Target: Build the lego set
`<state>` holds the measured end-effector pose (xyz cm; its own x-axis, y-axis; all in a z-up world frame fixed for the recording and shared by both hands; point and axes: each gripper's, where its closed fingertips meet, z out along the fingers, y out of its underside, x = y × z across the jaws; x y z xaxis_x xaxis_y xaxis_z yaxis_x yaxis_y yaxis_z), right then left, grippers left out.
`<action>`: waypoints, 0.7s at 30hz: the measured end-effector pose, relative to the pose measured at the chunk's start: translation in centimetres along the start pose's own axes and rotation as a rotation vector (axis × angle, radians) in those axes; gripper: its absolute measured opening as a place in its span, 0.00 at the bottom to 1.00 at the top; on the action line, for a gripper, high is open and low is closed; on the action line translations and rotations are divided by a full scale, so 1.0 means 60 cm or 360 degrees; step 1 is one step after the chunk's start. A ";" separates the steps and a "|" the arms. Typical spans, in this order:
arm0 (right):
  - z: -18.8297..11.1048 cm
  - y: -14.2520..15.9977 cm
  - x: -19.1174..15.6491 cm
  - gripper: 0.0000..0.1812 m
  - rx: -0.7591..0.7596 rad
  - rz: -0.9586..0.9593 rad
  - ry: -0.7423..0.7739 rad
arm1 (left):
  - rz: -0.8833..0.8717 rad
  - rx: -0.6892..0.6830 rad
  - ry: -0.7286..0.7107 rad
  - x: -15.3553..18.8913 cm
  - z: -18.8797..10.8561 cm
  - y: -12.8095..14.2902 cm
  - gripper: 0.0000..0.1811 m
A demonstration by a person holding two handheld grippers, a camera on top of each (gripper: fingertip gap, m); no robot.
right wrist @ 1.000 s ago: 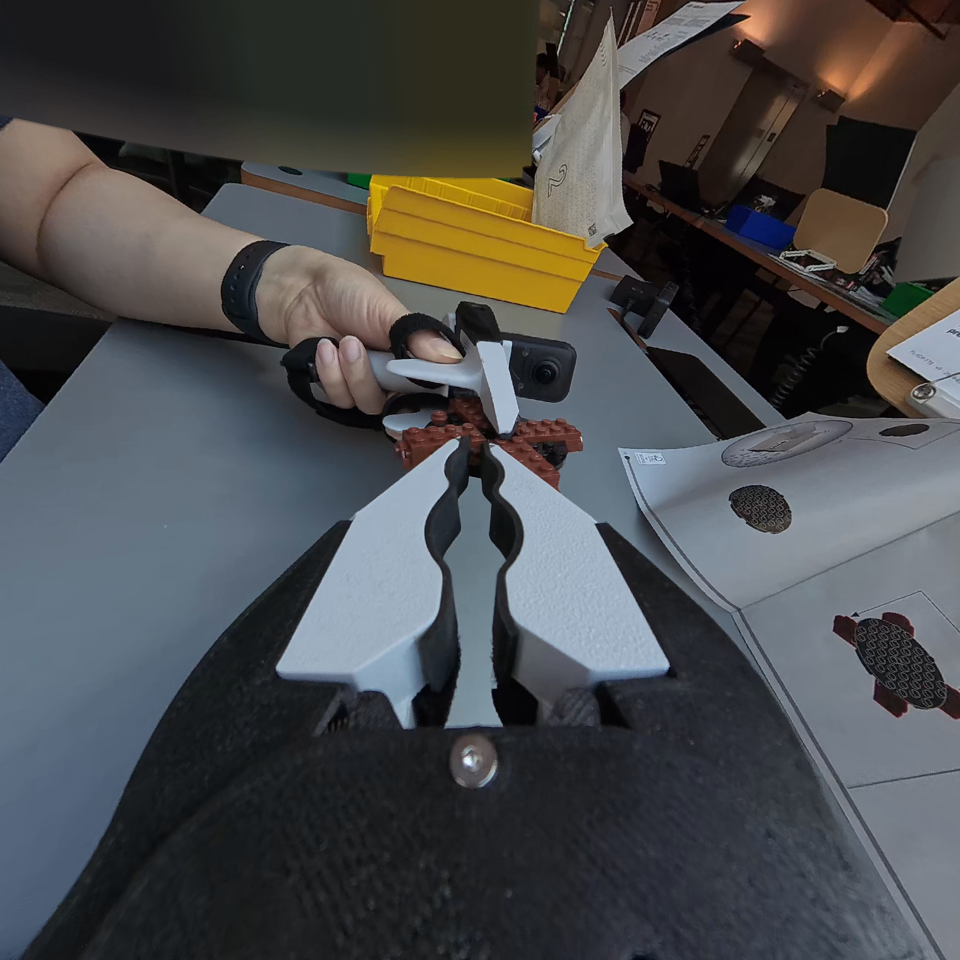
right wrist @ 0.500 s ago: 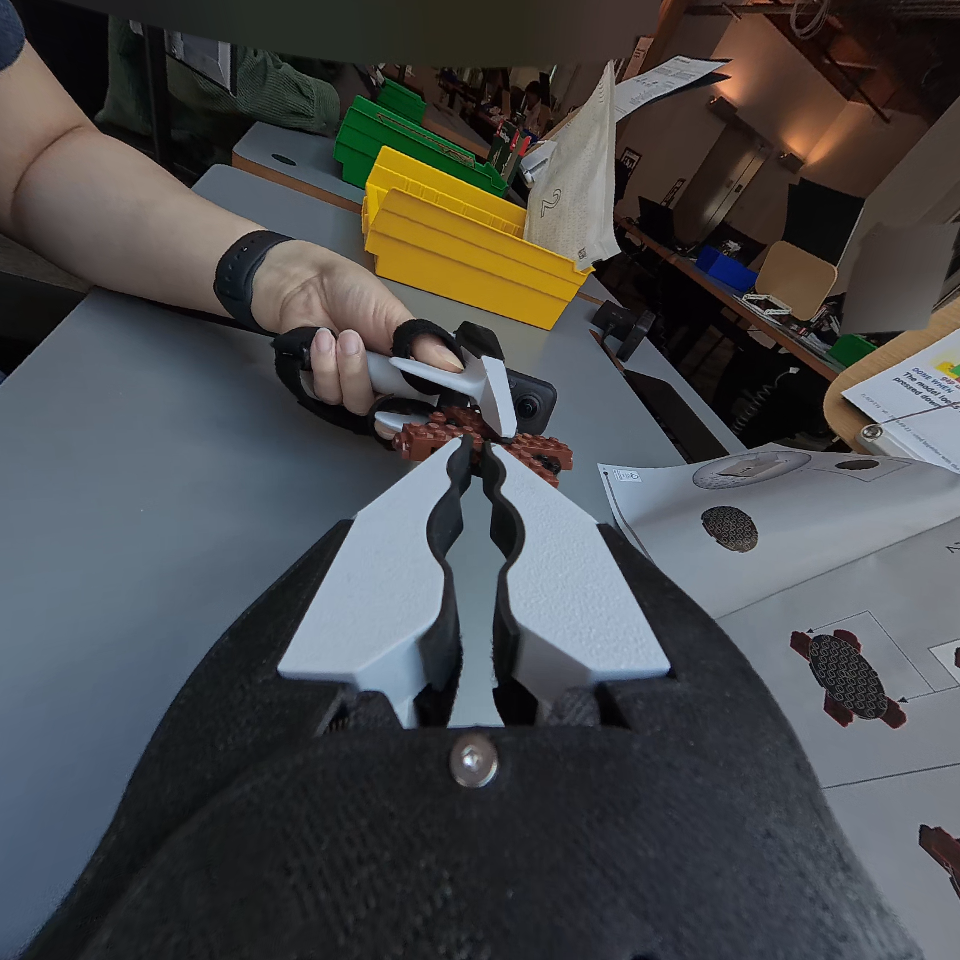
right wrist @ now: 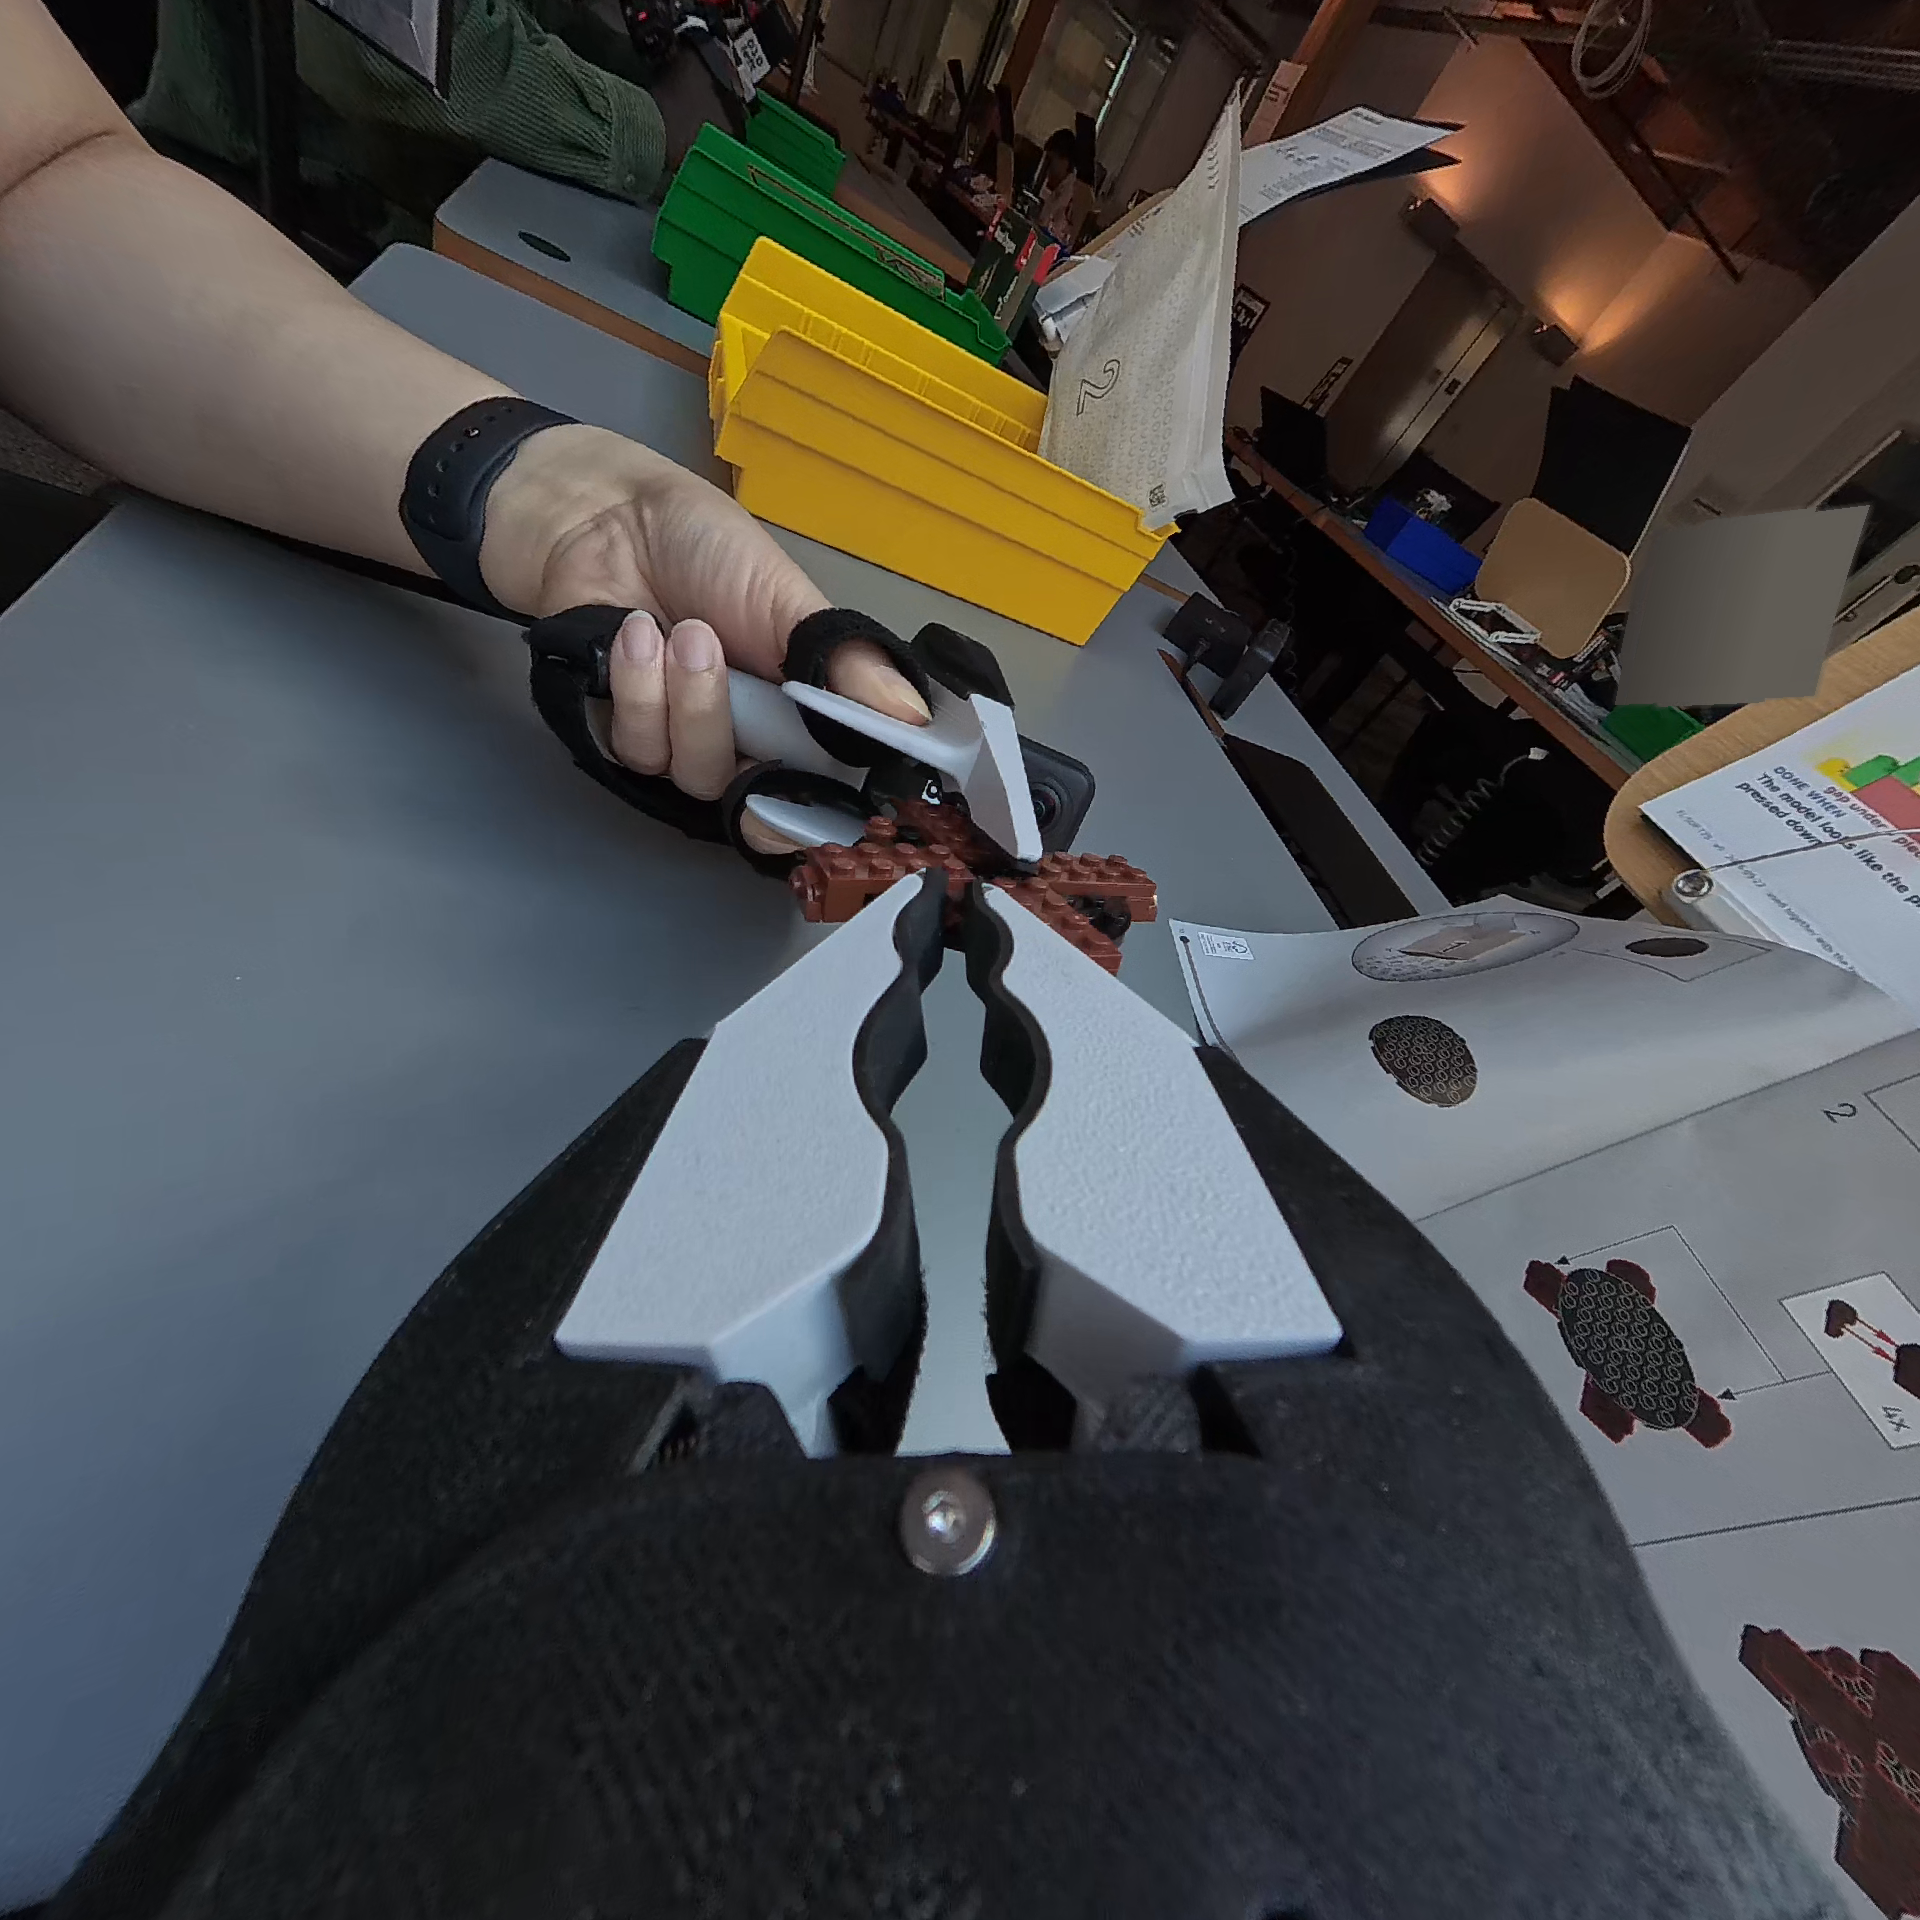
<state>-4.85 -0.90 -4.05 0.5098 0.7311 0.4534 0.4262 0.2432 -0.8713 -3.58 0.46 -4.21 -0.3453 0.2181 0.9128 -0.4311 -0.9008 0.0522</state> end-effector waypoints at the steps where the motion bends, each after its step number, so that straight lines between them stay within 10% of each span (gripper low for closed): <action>1: 0.000 -0.001 0.000 0.02 0.0001 -0.0017 0.0007 | 0.0009 -0.0001 -0.0004 0.000 0.000 0.000 0.04; 21: 0.009 -0.008 0.008 0.02 0.0006 0.0069 0.0032 | 0.0175 -0.0003 -0.0103 0.004 -0.006 -0.007 0.03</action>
<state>-5.22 -0.33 -3.50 0.5429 0.7280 0.4187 0.4006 0.2136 -0.8910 -3.77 1.04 -4.13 -0.3364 0.0933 0.9371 -0.3952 -0.9172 -0.0506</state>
